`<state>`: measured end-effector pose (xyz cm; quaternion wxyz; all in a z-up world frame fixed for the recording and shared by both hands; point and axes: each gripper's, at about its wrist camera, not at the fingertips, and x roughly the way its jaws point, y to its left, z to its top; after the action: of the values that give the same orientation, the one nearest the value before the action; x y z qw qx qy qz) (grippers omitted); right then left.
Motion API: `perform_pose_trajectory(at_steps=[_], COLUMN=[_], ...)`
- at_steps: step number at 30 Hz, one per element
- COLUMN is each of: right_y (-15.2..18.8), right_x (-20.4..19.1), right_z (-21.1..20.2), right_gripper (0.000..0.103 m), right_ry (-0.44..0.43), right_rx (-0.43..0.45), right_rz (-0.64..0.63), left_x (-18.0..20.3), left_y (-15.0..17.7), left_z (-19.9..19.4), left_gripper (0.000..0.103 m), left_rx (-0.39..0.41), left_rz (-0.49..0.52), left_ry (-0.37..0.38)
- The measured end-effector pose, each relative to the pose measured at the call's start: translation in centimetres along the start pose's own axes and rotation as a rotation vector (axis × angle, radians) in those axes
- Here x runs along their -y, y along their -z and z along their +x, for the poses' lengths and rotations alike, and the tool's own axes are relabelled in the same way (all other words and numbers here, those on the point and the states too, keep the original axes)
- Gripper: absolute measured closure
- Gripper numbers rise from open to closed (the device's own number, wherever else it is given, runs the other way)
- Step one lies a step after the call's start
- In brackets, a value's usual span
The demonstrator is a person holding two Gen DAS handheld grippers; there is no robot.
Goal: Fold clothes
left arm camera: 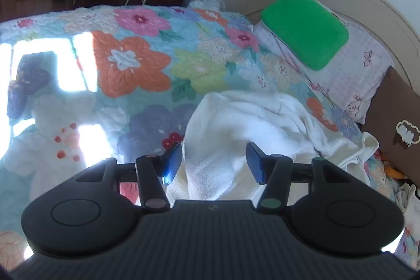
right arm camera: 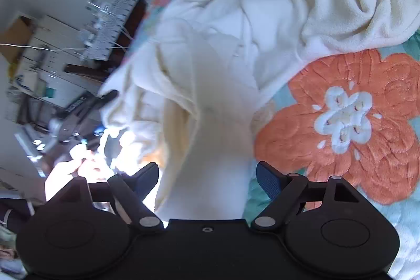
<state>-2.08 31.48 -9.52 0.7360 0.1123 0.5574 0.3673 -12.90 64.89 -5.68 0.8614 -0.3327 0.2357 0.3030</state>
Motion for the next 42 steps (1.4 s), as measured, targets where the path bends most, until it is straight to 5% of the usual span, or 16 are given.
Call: perform_pose_trajectory(at_steps=[2, 3, 8, 14, 19, 23, 29, 39, 42], right_y=[-0.4, -0.4, -1.7, -7.1, -4.8, 0.5, 8.9, 11.9, 13.4], right_x=[-1.1, -1.4, -2.3, -1.3, -3.3, 0.2, 7.0, 2.1, 1.3], right_z=[1.8, 1.8, -4.0, -17.8, -27.0, -26.6, -17.3, -17.0, -15.5], right_gripper=[0.081, 0.092, 0.097, 0.097, 0.100, 0.100, 0.100, 0.099, 0.099], right_ry=[0.113, 0.126, 0.297, 0.428, 0.527, 0.413, 0.438, 0.098, 0.163], right_rx=[-0.010, 0.013, 0.216, 0.486, 0.677, 0.505, 0.203, 0.199, 0.189], right_rz=[-0.061, -0.075, -0.166, -0.192, -0.331, -0.284, -0.162, -0.227, -0.365], left_x=[-0.2, -0.4, -0.6, 1.4, 3.0, 3.5, 2.9, 1.7, 1.4], left_y=[0.3, 0.4, 1.0, 3.0, 4.7, 5.9, 5.7, 1.7, 1.7], left_z=[0.8, 1.2, -0.2, -6.8, -12.5, -13.7, -13.1, -14.9, -14.1], left_gripper=[0.052, 0.053, 0.090, 0.096, 0.097, 0.097, 0.097, 0.097, 0.097], left_rx=[-0.004, -0.005, 0.002, 0.048, 0.073, 0.052, 0.067, 0.164, 0.155], left_rz=[-0.017, -0.026, -0.074, -0.128, -0.104, -0.039, 0.041, 0.167, 0.261], left_ry=[-0.028, -0.042, 0.019, 0.076, 0.094, 0.030, -0.111, -0.268, -0.359])
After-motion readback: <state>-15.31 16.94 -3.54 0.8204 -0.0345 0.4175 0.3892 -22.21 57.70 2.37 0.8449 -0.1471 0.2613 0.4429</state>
